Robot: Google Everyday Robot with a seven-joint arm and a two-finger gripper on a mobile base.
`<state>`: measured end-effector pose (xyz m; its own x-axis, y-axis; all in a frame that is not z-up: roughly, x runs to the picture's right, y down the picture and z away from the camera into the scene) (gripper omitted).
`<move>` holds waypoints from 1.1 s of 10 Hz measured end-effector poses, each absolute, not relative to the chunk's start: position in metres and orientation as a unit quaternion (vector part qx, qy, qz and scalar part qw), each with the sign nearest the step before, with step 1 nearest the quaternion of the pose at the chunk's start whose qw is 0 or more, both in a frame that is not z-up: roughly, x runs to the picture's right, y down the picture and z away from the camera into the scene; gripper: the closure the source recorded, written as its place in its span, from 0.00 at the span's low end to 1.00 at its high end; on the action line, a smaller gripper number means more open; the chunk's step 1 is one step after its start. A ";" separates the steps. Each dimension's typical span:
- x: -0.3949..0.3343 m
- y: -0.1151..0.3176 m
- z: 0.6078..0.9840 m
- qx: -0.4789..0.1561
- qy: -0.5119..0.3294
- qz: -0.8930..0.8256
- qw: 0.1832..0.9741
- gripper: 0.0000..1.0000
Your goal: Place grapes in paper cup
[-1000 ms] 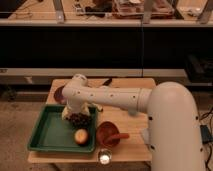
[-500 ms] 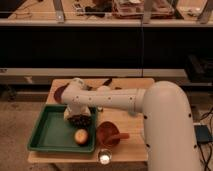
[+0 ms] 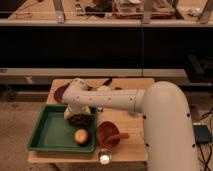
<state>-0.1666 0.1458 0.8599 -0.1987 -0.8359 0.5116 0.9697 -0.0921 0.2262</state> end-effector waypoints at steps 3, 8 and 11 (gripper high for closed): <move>-0.165 0.163 0.863 -0.137 -0.288 -0.734 0.600 0.24; -0.165 0.159 0.839 -0.115 -0.341 -0.723 0.589 0.73; -0.176 0.144 0.820 -0.095 -0.369 -0.711 0.591 0.99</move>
